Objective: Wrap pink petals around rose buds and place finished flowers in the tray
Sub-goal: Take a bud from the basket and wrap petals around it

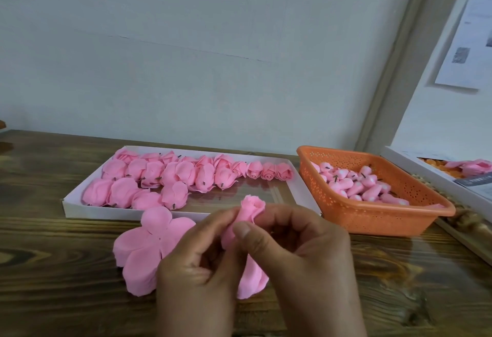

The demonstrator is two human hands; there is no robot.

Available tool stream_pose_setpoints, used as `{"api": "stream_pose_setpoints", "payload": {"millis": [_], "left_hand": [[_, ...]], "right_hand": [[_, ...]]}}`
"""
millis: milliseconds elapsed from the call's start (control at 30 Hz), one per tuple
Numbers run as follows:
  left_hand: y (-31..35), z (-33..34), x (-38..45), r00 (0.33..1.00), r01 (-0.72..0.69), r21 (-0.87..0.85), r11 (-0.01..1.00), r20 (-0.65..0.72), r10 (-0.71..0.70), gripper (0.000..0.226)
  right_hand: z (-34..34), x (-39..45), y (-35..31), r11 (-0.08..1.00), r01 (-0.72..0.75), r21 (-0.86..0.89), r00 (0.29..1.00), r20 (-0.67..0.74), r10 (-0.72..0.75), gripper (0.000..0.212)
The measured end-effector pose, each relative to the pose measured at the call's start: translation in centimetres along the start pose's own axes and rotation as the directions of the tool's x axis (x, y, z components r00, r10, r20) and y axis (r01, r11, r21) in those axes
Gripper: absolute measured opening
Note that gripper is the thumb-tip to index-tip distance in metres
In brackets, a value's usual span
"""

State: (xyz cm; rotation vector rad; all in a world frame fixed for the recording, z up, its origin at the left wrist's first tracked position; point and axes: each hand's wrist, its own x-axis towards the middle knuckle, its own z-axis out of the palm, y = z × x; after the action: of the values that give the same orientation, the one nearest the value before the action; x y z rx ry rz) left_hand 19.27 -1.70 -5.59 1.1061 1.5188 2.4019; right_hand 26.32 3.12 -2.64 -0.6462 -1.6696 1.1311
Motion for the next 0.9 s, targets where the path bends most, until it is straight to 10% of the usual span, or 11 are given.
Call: {"api": "stream_pose_setpoints", "payload": {"millis": [433, 633, 800, 900], "left_hand": [[-2.4, -1.3, 0.9, 0.857, -0.509, 0.377, 0.774, 0.141, 0.495, 0.027], [-3.1, -2.2, 0.7, 0.826, -0.558, 0.458, 0.692, 0.225, 0.517, 0.029], [-2.8, -2.3, 0.6, 0.89, -0.455, 0.562, 0.691, 0.257, 0.377, 0.033], [-1.5, -2.4, 0.5, 0.974, -0.171, 0.449, 0.877, 0.212, 0.081, 0.038]], "right_hand": [[0.3, 1.4, -1.1, 0.999, 0.025, -0.033, 0.999, 0.043, -0.024, 0.019], [-1.6, 3.3, -1.9, 0.989, -0.062, -0.135, 0.922, 0.373, 0.109, 0.032], [-2.0, 4.3, -1.5, 0.98, -0.029, -0.196, 0.9, 0.421, 0.111, 0.026], [-1.9, 4.1, -1.2, 0.978, 0.021, -0.208, 0.87, 0.486, 0.085, 0.032]]}}
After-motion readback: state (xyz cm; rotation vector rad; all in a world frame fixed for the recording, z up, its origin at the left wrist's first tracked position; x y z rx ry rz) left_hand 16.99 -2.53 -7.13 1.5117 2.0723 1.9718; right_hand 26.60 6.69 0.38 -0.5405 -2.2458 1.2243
